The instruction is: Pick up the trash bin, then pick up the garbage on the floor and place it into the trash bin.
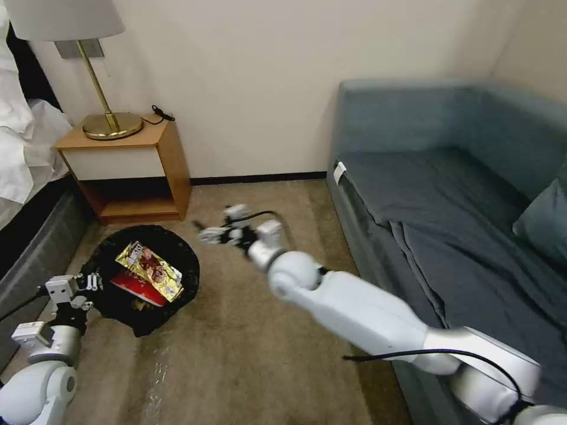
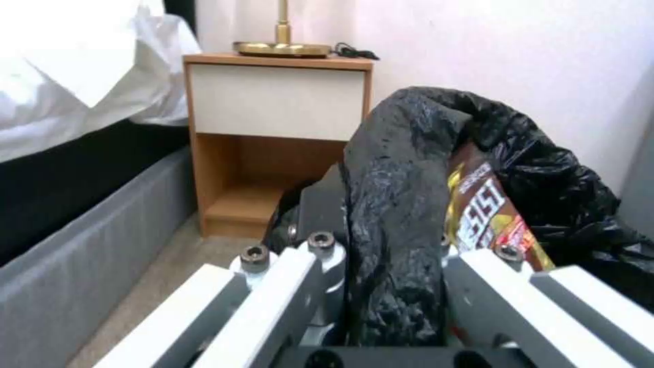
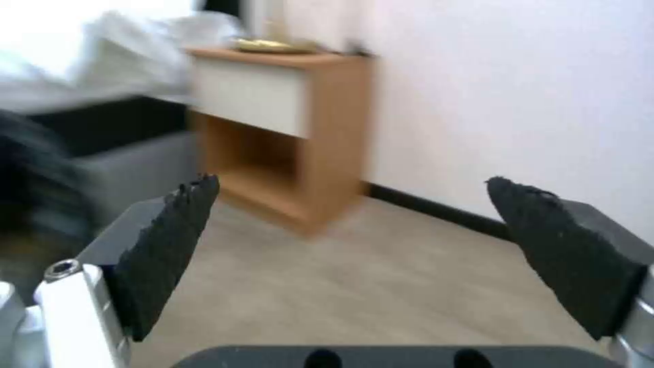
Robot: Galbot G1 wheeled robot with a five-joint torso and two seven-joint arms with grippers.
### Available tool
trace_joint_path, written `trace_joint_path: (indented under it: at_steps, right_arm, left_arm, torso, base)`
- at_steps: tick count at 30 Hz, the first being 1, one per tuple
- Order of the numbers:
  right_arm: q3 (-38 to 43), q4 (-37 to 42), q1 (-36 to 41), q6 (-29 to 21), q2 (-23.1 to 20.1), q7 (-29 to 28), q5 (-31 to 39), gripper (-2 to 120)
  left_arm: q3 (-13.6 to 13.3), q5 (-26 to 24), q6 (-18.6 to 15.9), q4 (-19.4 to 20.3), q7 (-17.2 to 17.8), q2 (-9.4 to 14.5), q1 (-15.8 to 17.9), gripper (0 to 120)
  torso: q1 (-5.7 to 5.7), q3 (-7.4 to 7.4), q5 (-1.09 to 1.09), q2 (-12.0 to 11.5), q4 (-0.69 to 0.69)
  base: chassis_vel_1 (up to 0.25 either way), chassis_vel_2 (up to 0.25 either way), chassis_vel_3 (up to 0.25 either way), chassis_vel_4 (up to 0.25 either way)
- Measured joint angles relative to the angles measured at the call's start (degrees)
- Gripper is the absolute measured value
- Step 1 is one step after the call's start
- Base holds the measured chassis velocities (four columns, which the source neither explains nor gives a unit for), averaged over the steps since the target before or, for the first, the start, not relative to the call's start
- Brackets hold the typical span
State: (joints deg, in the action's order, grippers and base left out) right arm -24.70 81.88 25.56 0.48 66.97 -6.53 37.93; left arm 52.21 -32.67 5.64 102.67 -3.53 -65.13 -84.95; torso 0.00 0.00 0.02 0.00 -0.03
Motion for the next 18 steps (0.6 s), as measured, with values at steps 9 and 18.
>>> trace_joint_path:
  at_steps: [9, 18]
  right_arm:
    - [10.27, -5.52, 6.12, 3.46, -2.73, 3.39, -5.23, 100]
    - [12.48, -5.58, 7.73, 3.69, -0.22, 3.57, -5.64, 100]
  left_arm:
    - [1.56, -7.24, -2.18, -0.94, 2.92, -2.44, 1.01, 6]
    - [2.36, -15.58, -3.57, -1.49, 5.69, -4.40, 1.16, 6]
  torso:
    - [0.00, 0.00, -0.01, 0.00, 0.02]
    - [0.00, 0.00, -0.02, 0.00, 0.03]
  base:
    - [0.000, 0.000, 0.000, 0.000]
    - [0.000, 0.000, 0.000, 0.000]
